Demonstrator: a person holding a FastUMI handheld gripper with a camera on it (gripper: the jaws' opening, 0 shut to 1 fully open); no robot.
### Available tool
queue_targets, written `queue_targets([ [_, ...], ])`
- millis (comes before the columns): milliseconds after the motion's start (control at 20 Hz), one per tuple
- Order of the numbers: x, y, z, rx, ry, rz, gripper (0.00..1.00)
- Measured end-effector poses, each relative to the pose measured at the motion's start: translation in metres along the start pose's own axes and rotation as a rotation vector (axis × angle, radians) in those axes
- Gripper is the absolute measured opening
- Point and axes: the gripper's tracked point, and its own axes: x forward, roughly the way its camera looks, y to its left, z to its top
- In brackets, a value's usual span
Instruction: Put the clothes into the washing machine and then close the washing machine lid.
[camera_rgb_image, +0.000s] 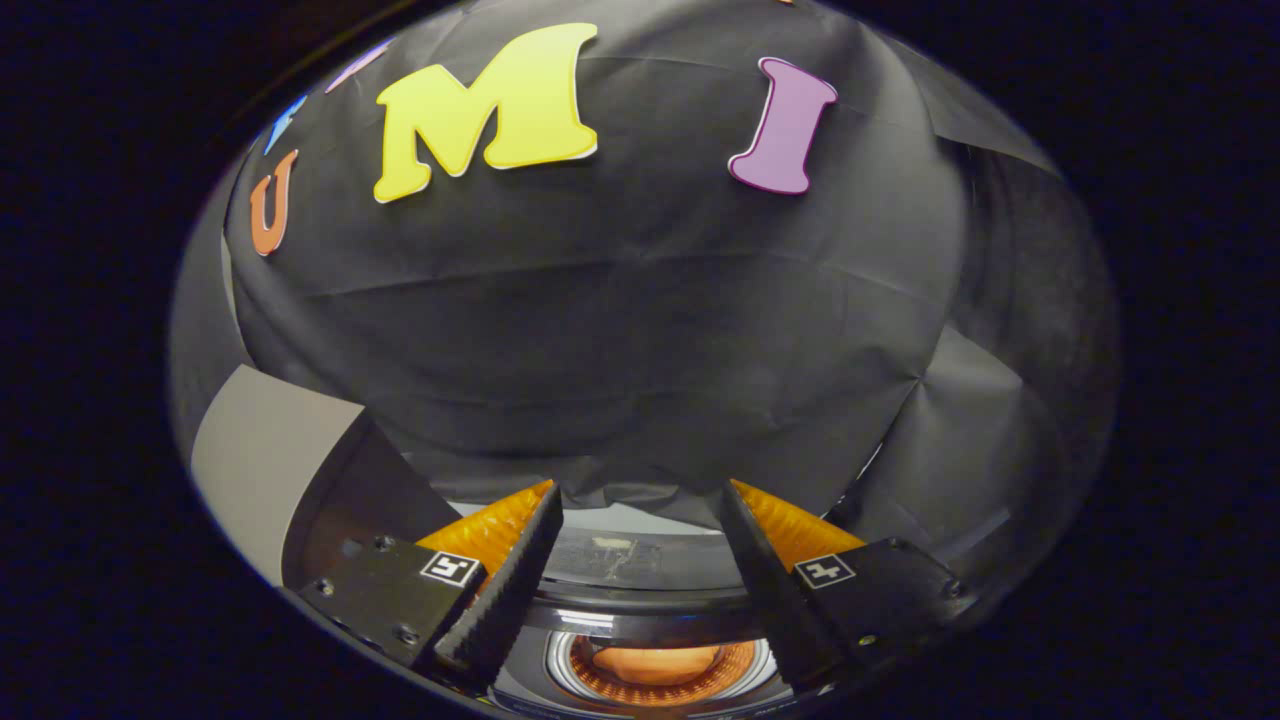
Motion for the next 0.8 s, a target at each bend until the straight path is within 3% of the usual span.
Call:
queue_targets([
  [800,-0.039,0.004,-0.047,-0.016,-0.05,0.01,0.99],
])
